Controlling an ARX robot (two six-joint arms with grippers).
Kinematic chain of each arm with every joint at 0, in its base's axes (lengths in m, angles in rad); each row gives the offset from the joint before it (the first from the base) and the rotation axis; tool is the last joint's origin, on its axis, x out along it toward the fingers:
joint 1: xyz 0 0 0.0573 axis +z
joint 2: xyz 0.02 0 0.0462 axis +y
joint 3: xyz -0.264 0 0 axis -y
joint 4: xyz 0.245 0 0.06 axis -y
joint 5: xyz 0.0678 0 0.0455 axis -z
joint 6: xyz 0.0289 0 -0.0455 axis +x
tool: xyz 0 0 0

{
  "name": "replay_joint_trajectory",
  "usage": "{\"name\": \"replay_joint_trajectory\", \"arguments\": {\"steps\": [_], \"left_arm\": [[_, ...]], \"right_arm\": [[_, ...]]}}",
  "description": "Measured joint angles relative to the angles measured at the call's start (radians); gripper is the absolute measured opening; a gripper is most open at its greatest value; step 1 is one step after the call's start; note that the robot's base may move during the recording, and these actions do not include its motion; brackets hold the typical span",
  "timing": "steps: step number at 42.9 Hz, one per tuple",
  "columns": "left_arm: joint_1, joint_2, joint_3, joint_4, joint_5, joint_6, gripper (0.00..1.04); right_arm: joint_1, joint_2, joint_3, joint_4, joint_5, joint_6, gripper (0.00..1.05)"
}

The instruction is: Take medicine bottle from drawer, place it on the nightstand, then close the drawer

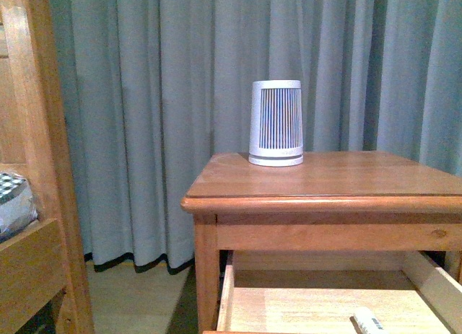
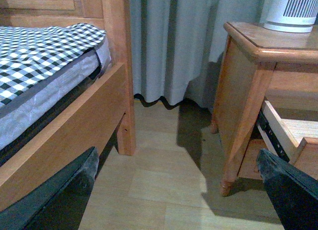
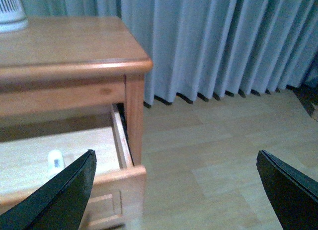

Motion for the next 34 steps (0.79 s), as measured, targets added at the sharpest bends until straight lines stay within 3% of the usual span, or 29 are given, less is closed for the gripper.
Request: {"name": "replay_joint_trajectory", "arguments": {"steps": [12,34], "left_arm": [[0.0,0.0,0.0,0.0,0.0,0.0,0.98],[0.0,0.0,0.0,0.0,0.0,0.0,0.98]], "right_arm": [[0.006,0.615,0.455,-0.069,-0.135,0.039,0.98],[0.003,1.237,0.724,-0.083,-0.205,0.102,0.98]]}}
